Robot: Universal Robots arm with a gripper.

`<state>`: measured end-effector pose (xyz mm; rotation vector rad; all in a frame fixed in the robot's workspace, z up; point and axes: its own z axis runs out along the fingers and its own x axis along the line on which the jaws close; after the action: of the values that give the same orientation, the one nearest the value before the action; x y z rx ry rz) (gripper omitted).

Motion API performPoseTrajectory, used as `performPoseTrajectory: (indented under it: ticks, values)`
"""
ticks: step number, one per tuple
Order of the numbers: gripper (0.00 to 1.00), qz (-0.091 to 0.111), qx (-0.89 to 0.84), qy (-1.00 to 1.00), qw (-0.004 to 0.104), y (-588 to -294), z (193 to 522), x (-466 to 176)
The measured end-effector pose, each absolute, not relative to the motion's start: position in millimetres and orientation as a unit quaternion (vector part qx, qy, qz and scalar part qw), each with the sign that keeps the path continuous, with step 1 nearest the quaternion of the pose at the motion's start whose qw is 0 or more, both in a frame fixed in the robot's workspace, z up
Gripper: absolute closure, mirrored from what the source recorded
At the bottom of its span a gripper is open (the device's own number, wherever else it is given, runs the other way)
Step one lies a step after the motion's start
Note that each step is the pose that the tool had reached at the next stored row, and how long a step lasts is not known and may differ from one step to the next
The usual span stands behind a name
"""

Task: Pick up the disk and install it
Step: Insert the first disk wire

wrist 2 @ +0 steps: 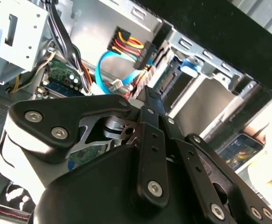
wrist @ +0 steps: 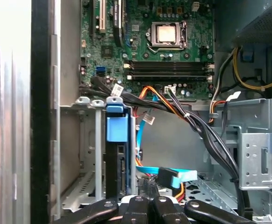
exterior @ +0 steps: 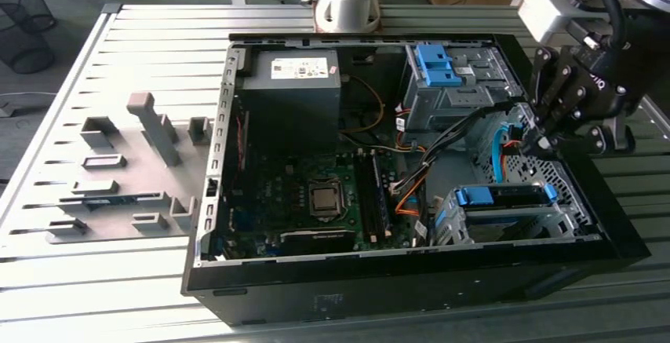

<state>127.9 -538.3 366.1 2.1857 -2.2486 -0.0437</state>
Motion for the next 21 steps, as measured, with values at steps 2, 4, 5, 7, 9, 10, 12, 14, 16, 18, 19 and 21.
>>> performPoseTrajectory:
  ticks: [2, 4, 5, 7, 9, 10, 12, 14, 16, 18, 19, 21]
  values:
    - [0.89, -0.015, 0.697, -0.717, 0.004, -535.4, 365.1, 130.2]
    - [0.89, -0.016, 0.697, -0.717, 0.005, -532.3, 364.6, 132.5]
    - [0.89, -0.016, 0.697, -0.717, 0.005, -530.6, 364.5, 133.4]
    - [0.89, -0.015, 0.697, -0.717, 0.006, -526.9, 364.2, 135.1]
    - [0.89, -0.015, 0.697, -0.717, 0.008, -524.7, 364.1, 135.8]
    - [0.89, -0.015, 0.697, -0.717, 0.008, -524.7, 364.1, 135.8]
    - [0.89, -0.015, 0.697, -0.717, 0.008, -524.7, 364.1, 135.9]
    - [0.89, -0.010, 0.697, -0.717, 0.013, -524.0, 364.0, 136.3]
    - [0.83, -0.004, 0.697, -0.717, 0.019, -522.8, 363.6, 137.0]
    - [0.83, -0.005, 0.697, -0.717, 0.020, -520.5, 362.6, 137.8]
    - [0.76, -0.005, 0.697, -0.717, 0.020, -519.4, 362.1, 138.3]
    - [0.76, -0.004, 0.697, -0.717, 0.021, -517.8, 360.8, 139.6]
